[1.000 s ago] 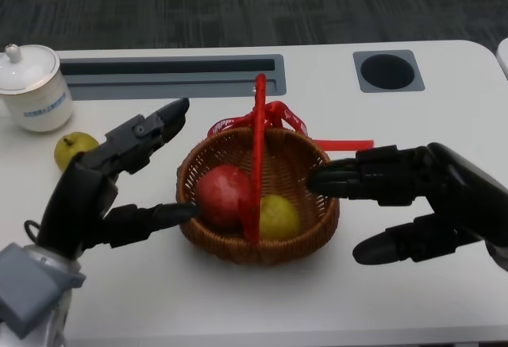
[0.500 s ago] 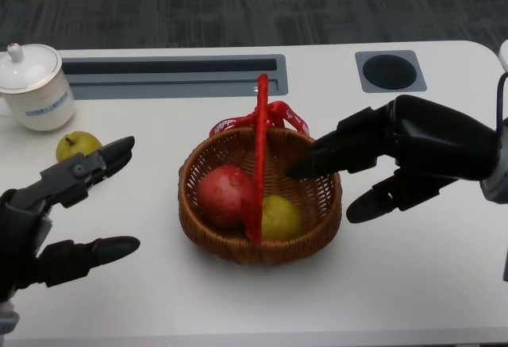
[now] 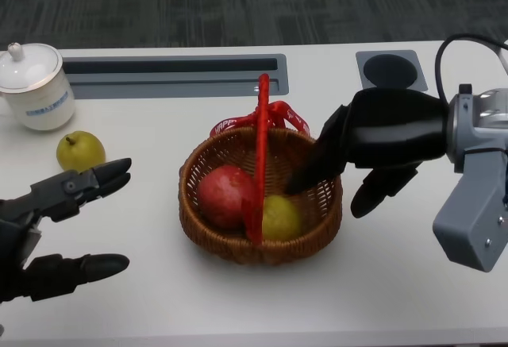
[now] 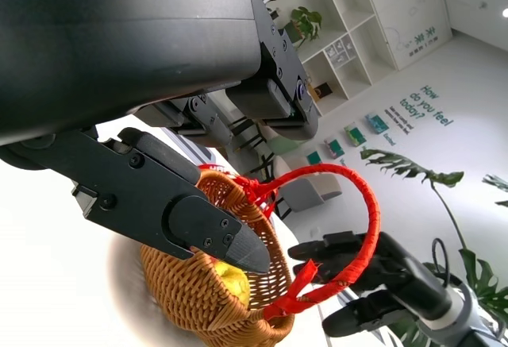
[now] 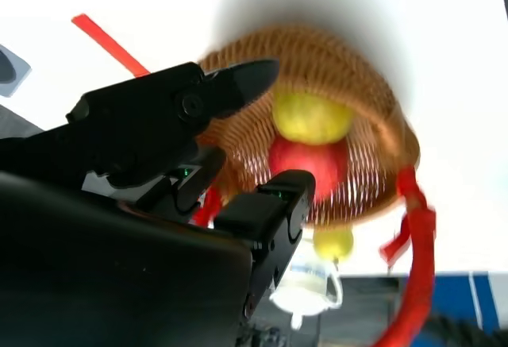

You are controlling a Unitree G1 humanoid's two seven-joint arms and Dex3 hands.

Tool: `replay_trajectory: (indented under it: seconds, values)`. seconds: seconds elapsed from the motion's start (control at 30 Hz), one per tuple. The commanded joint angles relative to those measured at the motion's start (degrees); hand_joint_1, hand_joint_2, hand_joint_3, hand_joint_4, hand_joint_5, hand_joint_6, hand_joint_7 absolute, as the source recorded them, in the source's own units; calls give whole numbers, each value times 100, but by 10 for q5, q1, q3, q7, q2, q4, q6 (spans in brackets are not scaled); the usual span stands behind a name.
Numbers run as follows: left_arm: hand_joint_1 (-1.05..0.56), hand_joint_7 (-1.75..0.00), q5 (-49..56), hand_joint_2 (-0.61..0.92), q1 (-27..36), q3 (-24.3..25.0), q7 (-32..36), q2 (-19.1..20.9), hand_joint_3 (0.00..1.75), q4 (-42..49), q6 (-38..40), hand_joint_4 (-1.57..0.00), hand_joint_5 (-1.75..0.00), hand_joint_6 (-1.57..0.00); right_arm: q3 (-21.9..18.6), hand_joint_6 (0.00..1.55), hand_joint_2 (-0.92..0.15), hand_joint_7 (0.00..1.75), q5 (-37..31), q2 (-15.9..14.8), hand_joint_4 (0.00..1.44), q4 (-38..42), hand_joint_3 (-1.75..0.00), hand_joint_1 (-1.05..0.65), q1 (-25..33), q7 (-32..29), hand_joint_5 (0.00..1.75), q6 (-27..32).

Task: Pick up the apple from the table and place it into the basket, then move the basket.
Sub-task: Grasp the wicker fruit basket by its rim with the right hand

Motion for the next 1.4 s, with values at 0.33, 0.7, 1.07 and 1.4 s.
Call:
replay_trajectory:
  seconds: [0.33,0.7,1.07,1.4]
  values:
    - [-45,-1,-1,76,18,13,12,-19,0,-17,-26,-69,-1,-65,257,69,-90,1,-233,23,80,40,-1,-56,-66,-289,1,70]
    - [-42,-1,-15,76,20,16,15,-46,0,-12,-48,-73,-2,-67,346,67,-92,0,-254,93,78,78,-8,-55,-64,-356,0,126]
    - [-42,-1,-8,77,23,27,37,-65,0,-1,-80,-78,-2,-70,290,82,-92,3,-164,127,94,110,-12,-31,-60,-315,4,136]
    - [-41,-1,-2,78,38,29,59,-72,0,-19,-89,-81,-2,-73,222,87,-92,1,-93,122,104,124,-8,-24,-37,-272,3,169]
